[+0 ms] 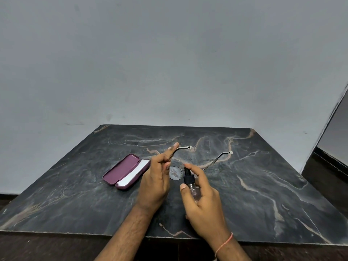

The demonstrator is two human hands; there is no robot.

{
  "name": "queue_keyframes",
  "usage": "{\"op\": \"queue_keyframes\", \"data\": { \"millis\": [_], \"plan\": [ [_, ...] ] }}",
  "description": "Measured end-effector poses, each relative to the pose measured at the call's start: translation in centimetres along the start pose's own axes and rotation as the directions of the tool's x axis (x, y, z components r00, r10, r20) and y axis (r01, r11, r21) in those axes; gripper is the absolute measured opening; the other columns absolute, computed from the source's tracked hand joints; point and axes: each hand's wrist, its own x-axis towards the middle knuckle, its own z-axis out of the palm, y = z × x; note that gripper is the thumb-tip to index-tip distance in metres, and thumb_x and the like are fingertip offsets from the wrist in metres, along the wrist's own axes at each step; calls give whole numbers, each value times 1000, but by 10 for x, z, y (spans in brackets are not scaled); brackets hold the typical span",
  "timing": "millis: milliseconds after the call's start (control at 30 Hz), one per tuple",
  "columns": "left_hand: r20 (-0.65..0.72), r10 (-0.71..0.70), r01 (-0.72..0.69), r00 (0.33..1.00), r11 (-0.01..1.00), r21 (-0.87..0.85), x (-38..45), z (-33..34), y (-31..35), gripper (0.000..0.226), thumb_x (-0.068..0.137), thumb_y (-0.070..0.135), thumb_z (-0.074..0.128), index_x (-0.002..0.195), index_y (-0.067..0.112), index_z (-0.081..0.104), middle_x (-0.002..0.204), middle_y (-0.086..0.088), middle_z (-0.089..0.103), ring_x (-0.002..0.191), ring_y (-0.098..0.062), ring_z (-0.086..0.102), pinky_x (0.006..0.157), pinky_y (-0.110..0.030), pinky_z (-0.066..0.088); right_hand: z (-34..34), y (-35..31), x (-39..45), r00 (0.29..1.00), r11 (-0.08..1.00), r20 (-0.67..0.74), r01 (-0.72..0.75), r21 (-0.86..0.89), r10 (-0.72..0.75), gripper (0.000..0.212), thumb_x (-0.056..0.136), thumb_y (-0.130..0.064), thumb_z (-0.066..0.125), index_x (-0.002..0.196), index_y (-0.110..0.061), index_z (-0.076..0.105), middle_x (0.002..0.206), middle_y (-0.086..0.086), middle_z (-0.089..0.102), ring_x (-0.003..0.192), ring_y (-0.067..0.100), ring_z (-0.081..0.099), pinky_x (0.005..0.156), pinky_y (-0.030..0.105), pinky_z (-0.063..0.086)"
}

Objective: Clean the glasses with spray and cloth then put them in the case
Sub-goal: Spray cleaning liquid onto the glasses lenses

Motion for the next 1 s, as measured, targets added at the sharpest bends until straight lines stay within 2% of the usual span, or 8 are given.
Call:
{"op": "queue_keyframes", "data": {
  "millis": [167, 367, 500, 567, 633, 733, 867, 1000],
  "plan": [
    [-16, -25, 25, 1000, 1000, 7, 0, -1, 2, 13, 110, 18, 45, 120, 27, 46, 114, -15, 78, 100, 10, 69, 79, 7, 39, -24, 17, 11, 995, 998, -79, -53, 15, 54, 52, 101, -22, 68, 135, -59, 54, 78, 2, 71, 48, 36, 62, 47, 53, 55],
    [-27, -93, 93, 995, 996, 11, -1, 2, -5, 14, 112, 22, 49, 121, 32, 47, 111, 11, 75, 103, -2, 70, 81, 0, 44, -48, 32, 13, 988, 996, -124, -91, 25, 93, 54, 100, -21, 68, 136, -61, 57, 76, -8, 72, 49, 43, 58, 47, 56, 55],
    [-50, -83, 84, 995, 996, 20, -2, 2, -4, 19, 112, 31, 45, 120, 48, 44, 122, 7, 73, 117, 20, 64, 88, -1, 48, -45, 32, 10, 990, 997, -117, -79, 5, 79, 53, 99, -21, 69, 133, -60, 58, 63, -5, 64, 45, 42, 52, 42, 55, 52],
    [-49, -93, 94, 994, 995, 20, -4, 3, -11, 4, 112, 51, 39, 115, 53, 42, 117, 9, 72, 114, 9, 71, 88, -20, 59, -45, 32, 10, 990, 997, -125, -73, -10, 71, 52, 98, -21, 70, 132, -59, 59, 62, 1, 63, 44, 40, 52, 42, 52, 52],
    [-59, -112, 114, 992, 993, 33, -6, 4, -16, 20, 110, 64, 33, 116, 47, 43, 112, 3, 72, 103, -16, 77, 83, -42, 63, -45, 32, 10, 990, 998, -131, -49, -37, 44, 52, 97, -19, 72, 129, -58, 61, 66, 5, 65, 45, 31, 51, 43, 41, 50],
    [-65, -131, 132, 989, 991, 5, -5, 4, -13, 24, 110, 56, 37, 122, 38, 46, 117, 5, 70, 108, -18, 75, 88, -30, 61, -43, 31, 11, 991, 998, -133, -23, -59, 15, 50, 95, -13, 76, 124, -52, 64, 71, 0, 67, 46, 8, 46, 49, 25, 41],
    [-83, -155, 156, 984, 988, 13, -5, 2, -13, 35, 109, 67, 33, 121, 37, 47, 106, 12, 68, 93, -26, 77, 77, -51, 63, -42, 29, 11, 992, 995, -128, -13, -100, 1, 49, 93, -12, 78, 123, -50, 67, 65, -3, 62, 48, 6, 47, 50, 21, 40],
    [-98, -141, 143, 985, 990, 12, -5, 2, -14, 39, 109, 70, 30, 120, 36, 47, 99, -1, 71, 86, -37, 76, 72, -59, 62, -44, 30, 11, 995, 994, -100, -3, -112, -9, 58, 97, -17, 74, 135, -59, 60, 60, -7, 58, 47, 6, 43, 50, 20, 36]
  ]
}}
